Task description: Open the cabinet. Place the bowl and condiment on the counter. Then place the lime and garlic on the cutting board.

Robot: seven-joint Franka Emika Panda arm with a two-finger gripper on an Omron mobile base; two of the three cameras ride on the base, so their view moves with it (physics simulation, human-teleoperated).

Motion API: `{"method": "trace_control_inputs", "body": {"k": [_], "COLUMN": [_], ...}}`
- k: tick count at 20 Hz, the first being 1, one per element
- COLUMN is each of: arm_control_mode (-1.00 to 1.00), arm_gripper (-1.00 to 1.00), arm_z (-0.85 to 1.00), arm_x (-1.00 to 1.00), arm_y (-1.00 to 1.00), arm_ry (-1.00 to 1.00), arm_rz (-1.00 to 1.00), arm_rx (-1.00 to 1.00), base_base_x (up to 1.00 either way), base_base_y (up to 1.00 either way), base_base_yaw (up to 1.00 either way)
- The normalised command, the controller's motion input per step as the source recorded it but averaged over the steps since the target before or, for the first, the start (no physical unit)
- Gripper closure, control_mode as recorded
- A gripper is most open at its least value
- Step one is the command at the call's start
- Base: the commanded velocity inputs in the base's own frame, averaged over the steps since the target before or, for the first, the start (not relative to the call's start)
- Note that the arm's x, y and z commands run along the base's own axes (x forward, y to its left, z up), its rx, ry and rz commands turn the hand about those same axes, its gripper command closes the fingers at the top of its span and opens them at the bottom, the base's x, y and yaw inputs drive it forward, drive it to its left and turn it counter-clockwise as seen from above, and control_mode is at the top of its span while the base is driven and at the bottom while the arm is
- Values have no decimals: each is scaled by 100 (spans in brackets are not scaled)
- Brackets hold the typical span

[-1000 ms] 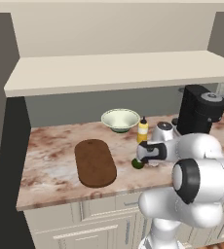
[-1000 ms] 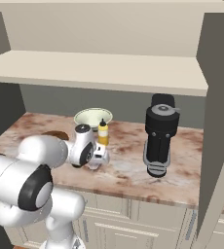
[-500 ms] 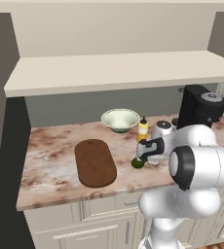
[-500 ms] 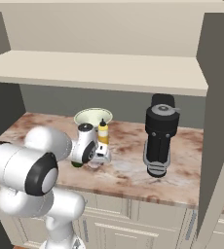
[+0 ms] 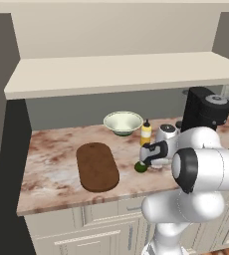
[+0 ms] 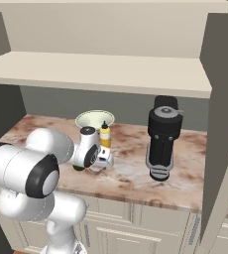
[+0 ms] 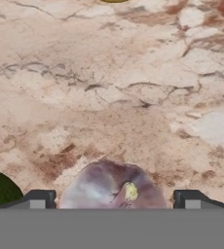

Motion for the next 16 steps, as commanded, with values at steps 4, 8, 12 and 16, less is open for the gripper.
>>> {"method": "trace_control_inputs", "body": {"k": [4, 8, 12, 16], "arm_control_mode": [-100, -100, -100, -100], "arm_gripper": [-100, 100, 100, 100], "arm_z": [-16, -18, -8, -1], "arm_x": [-16, -5, 0, -3], "arm_y": [0, 0, 0, 0], "arm_ry": [0, 0, 0, 0], "arm_rz": [-4, -3, -1, 0], "arm_rx": [0, 0, 0, 0], "base_base_x": [0, 0, 0, 0], "base_base_y": [0, 0, 0, 0], "base_base_yaw": [0, 0, 0, 0]}}
